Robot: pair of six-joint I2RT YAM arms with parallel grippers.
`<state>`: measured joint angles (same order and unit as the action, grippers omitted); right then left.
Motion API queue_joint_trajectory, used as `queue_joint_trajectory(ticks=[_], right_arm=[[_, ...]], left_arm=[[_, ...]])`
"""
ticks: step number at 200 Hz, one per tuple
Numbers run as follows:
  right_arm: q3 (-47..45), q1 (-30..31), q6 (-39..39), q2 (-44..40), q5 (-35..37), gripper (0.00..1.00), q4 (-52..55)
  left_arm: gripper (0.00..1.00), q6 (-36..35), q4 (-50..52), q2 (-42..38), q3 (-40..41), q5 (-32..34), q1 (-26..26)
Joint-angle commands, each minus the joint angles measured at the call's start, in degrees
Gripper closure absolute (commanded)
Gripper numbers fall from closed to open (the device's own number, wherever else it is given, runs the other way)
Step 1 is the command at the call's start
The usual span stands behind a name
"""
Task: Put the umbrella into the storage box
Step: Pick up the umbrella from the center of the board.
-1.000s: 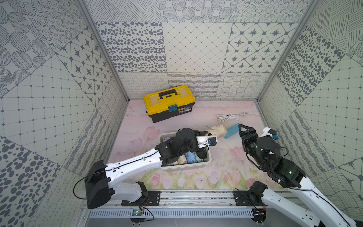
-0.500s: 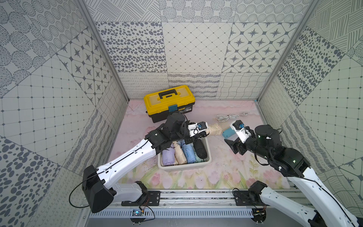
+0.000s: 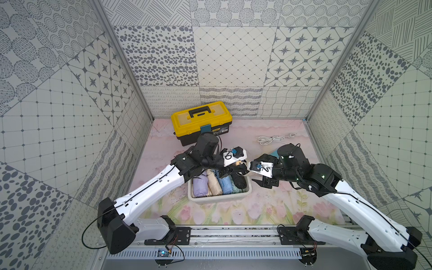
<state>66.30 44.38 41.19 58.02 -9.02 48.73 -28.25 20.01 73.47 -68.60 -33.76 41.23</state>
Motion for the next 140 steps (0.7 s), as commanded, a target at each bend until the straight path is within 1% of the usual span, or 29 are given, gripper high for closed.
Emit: queue_joint_trajectory(ticks=[1, 21, 52, 87, 105, 112, 117, 133, 140], right_arm=[[0.39, 0.35, 2.39, 0.89, -0.79, 0.2, -4.47], [0.42, 0.35, 2.73, 1.5, -1.74, 0.25, -4.83], [-0.16, 0.35, 2.12, 1.9, -3.37, 0.37, -5.05], [-1.19, 0.29, -0.42, 1.9, -5.69, 0.57, -6.04], [-1.78, 0.28, -1.99, 1.59, -6.69, 0.63, -7.18], [-2.0, 0.31, -2.66, 1.54, -7.07, 0.65, -7.64], [-2.1, 0.29, -3.07, 1.46, -7.29, 0.65, -7.97], [-2.56, 0.29, -4.54, 1.32, -7.94, 0.68, -9.22], [-2.88, 0.3, -5.28, 1.34, -8.12, 0.69, -9.96]], left_arm=[[1.0, 1.44, -2.38, -0.76, -0.86, -11.42, -0.25], [1.0, 1.44, -2.33, -1.18, -0.49, -11.06, -0.27], [1.0, 1.44, -2.27, -1.99, -0.22, -10.32, -0.28], [1.0, 1.79, -2.95, -3.79, 0.95, -9.33, -0.28], [0.99, 1.76, -3.53, -4.97, 1.84, -8.18, -0.28], [0.94, 1.85, -3.87, -5.41, 2.12, -7.63, -0.28], [0.88, 2.28, -4.28, -5.72, 2.39, -7.11, -0.28], [0.61, 3.02, -4.6, -6.65, 2.76, -7.02, -0.28], [0.46, 3.02, -4.32, -7.06, 2.81, -6.95, -0.27]])
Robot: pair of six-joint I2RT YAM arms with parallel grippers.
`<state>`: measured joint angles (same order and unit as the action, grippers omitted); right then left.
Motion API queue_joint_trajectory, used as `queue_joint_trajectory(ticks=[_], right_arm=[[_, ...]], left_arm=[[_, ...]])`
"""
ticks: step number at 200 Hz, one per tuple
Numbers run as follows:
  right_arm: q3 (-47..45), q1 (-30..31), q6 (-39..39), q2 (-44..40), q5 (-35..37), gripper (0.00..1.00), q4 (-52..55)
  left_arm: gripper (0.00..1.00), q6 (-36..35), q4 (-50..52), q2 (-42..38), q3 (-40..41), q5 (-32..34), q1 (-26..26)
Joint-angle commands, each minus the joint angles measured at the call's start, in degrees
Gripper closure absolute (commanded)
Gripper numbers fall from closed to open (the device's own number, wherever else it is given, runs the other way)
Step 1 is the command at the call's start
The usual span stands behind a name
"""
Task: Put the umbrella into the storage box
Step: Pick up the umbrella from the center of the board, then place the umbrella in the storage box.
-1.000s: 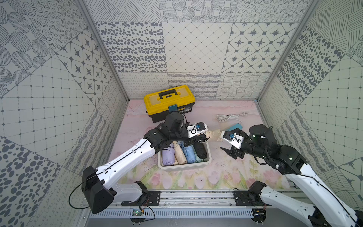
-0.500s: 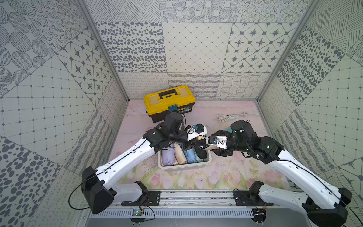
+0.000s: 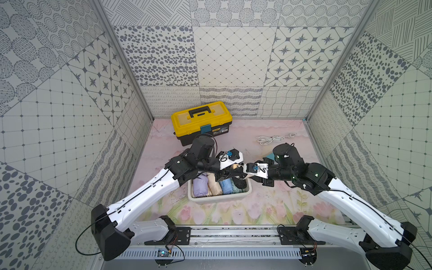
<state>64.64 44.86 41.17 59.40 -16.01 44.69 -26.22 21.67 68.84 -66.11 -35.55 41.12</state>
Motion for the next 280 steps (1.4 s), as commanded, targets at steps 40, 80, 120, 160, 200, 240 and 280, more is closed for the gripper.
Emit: queue_joint_trajectory(ticks=[40, 80, 120, 160, 200, 240, 280], right_arm=[[-4.32, -0.13, -14.35, -0.6, -0.84, 0.76, -9.49], [-10.51, 2.73, -31.68, -2.35, 5.04, 0.86, -15.3], [-5.95, 11.72, -55.19, 3.38, 19.62, 0.86, -15.33], [3.03, 15.87, -76.34, 13.82, 25.26, 0.88, -12.58], [7.69, 15.8, -91.29, 21.67, 23.49, 0.87, -13.51], [7.69, 14.89, -96.14, 26.54, 21.64, 0.86, -15.43], [7.6, 14.47, -97.24, 30.69, 20.89, 0.84, -19.23]], left_arm=[[0.01, 4.08, -3.69, -7.32, 2.28, -0.69, -0.17], [0.01, 11.03, -3.01, -17.05, 6.55, 8.06, -0.14], [0.01, 26.9, -1.23, -20.52, 6.86, 36.86, -0.17], [0.01, 37.0, 10.58, -16.77, 3.98, 61.99, -1.58], [0.01, 56.88, 26.39, -9.98, -1.72, 51.88, -10.94], [0.01, 66.04, 26.03, -11.55, 4.77, 36.01, -21.75], [0.01, 65.08, 29.72, -13.31, 8.9, 34.68, -25.04]])
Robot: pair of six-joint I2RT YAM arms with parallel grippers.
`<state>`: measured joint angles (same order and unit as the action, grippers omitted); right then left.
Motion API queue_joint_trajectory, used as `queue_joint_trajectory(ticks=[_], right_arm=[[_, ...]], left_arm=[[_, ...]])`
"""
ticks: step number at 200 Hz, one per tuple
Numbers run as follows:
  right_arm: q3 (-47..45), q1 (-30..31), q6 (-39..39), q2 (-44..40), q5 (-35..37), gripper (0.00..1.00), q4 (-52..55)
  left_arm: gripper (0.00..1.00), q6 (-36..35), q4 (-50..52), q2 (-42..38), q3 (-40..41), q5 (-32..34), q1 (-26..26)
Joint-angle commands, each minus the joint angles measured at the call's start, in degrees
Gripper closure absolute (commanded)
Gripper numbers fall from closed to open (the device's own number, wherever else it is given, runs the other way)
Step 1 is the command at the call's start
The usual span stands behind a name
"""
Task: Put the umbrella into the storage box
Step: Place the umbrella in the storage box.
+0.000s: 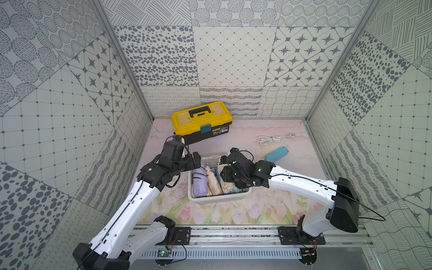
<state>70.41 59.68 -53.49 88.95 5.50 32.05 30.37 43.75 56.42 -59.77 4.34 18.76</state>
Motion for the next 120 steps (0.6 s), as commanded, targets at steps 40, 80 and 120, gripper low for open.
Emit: queue_joint_trajectory(ticks=[40, 80, 120], right_arm=[[2.64, -0.75, -3.18, 5.17, -1.96, 0.65, -8.4], [-0.75, -2.18, -3.46, 1.28, 1.75, 0.3, -7.51], [-4.26, -7.01, 1.42, -10.07, 5.36, 0.21, -0.79]], left_arm=[[0.08, 7.68, 10.35, -0.96, 6.99, -6.29, -2.68], [0.22, 6.31, 8.18, 0.96, 10.44, -7.15, -2.71], [0.47, 5.05, 1.67, 2.65, 12.27, -12.66, -2.47]])
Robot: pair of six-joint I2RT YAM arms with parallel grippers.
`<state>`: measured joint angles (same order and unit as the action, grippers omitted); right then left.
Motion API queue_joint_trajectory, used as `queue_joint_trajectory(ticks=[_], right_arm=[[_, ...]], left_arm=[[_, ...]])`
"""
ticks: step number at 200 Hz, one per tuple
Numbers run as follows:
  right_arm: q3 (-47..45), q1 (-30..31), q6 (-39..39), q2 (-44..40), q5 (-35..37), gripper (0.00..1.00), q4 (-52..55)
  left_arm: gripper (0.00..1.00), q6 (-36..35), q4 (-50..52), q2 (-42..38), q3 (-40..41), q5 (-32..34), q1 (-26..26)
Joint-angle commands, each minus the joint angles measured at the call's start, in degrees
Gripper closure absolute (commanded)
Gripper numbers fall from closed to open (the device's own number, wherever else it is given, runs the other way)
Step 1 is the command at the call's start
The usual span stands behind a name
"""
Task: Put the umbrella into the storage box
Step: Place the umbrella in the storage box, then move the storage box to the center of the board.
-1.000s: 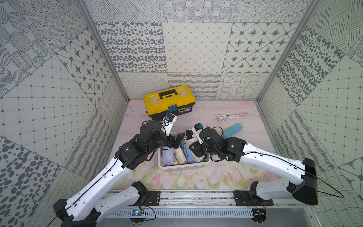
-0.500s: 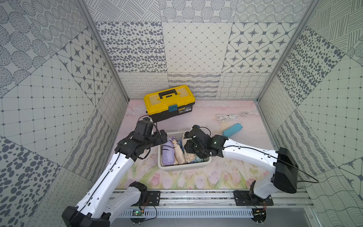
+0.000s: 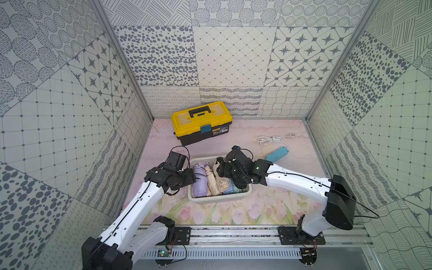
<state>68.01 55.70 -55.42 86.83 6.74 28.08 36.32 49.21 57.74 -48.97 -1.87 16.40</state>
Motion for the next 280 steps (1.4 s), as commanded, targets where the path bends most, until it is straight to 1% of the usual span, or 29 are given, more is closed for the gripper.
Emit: queue_joint_trajectory(ticks=[1, 16, 26, 40, 60, 81, 91, 99, 107, 116, 133, 142, 148, 164, 167, 173, 178, 190, 200, 212, 227, 235, 250, 262, 280], right_arm=[[-1.97, -3.22, 3.41, -8.24, 4.22, 0.21, 3.38], [-4.05, -6.22, 5.3, -13.01, 4.6, 0.21, 6.12], [-5.24, -8.86, 6.78, -15.69, 4.6, 0.22, 8.38], [-6.16, -13.01, 8.53, -18.72, 3.83, 0.22, 11.38], [-7.22, -19.06, 11.2, -22.2, 2.25, 0.22, 13.17], [-8.25, -24.78, 14.18, -24.3, 1.4, 0.22, 13.44], [-8.86, -27.09, 15.56, -24.59, 0.82, 0.22, 13.41], [-9.35, -28.95, 16.76, -24.59, 0.23, 0.22, 13.35], [-10.02, -30.73, 18.26, -24.73, -0.6, 0.21, 13.26], [-10.93, -32.82, 19.98, -24.98, -1.01, 0.21, 12.83], [-13.76, -37.12, 23.22, -26.44, -1.44, 0.18, 9.61], [-15.74, -39.42, 25.97, -27.48, -1.69, 0.18, 6.58], [-17.16, -40.75, 27.79, -28.01, -1.07, 0.14, 4.34], [-21.46, -44.02, 32.82, -28.6, 0.21, 0.09, -3.84], [-22.35, -44.54, 33.48, -28.63, 0.61, 0.07, -5.47], [-24.05, -45.52, 34.23, -28.32, 1.91, 0.03, -8.47], [-25.59, -46.49, 34.85, -28.07, 2.38, 0.03, -11.21], [-29.59, -48.6, 36.96, -26.94, 1.94, 0.03, -18.79], [-33.52, -49.28, 39.88, -25.58, 1.65, 0.03, -27.31], [-38.57, -49.44, 43.48, -23.55, 2.52, 0.03, -37.7], [-42.75, -49.92, 48.17, -20.07, 0.32, 0.03, -47.66], [-44.03, -49.99, 50.07, -17.6, -0.25, 0.03, -51.69], [-44.8, -50.14, 51.54, -12.57, -0.62, 0.02, -57.28], [-43.01, -50.08, 53.64, -10.43, -2.39, 0.03, -57.46], [-45.2, -50.38, 55.99, -6.4, -1.9, 0.03, -70.17]], left_arm=[[0.47, -0.89, -3.92, 1.42, 1.45, -6.6, -0.13], [0.57, -0.46, -5.8, 2.44, 1.29, -8.05, 0.82], [0.59, 0.37, -7.09, 3.33, 1.02, -8.52, 2.05], [0.63, 1.49, -9.34, 4.58, 0.32, -8.12, 5.18], [0.65, 3.48, -11.96, 7.1, -1.49, -6.7, 10.02], [0.64, 5.8, -14.06, 9.79, -3.15, -6.59, 12.72], [0.61, 6.02, -13.93, 10.52, -4.12, -5.82, 13.46], [0.56, 6.13, -13.44, 10.82, -4.79, -4.8, 13.79], [0.48, 6.01, -12.74, 10.53, -5.32, -3.2, 13.75], [0.36, 5.71, -11.56, 9.91, -5.75, -0.3, 13.83], [0.16, 4.65, -9.95, 7.54, -5.89, 7.48, 13.8], [0.07, 1.87, -11.8, 6.18, -5.1, 10.42, 13.74], [0.01, -0.85, -14.01, 5.47, -4.55, 12.04, 13.74], [0.01, -10.6, -21.86, 3.92, -1.8, 16.5, 13.33], [0.01, -12.12, -23.07, 3.69, -0.93, 17.58, 13.26], [0.01, -14.93, -27.77, 3.38, 0.86, 19.47, 12.22], [0.01, -16.54, -30.91, 3.2, 2.38, 19.43, 10.68], [0.01, -18.02, -37.85, 3.08, 6.36, 16.9, 4.01], [0.01, -19.07, -43.45, 3.16, 10.01, 15.76, -1.28], [0.01, -24.31, -49.87, 2.97, 14.13, 13.44, -5.69], [0.01, -30.71, -56.43, 3.0, 18.31, 12.92, -7.99], [0.01, -32.56, -59.05, 3.19, 20.32, 12.44, -9.01], [0.01, -32.27, -64.2, 4.41, 23.88, 11.53, -10.96], [0.01, -31.67, -68.18, 5.93, 26.25, 10.92, -11.58], [0.01, -31.05, -74.77, 8.94, 28.21, 7.92, -11.59]])
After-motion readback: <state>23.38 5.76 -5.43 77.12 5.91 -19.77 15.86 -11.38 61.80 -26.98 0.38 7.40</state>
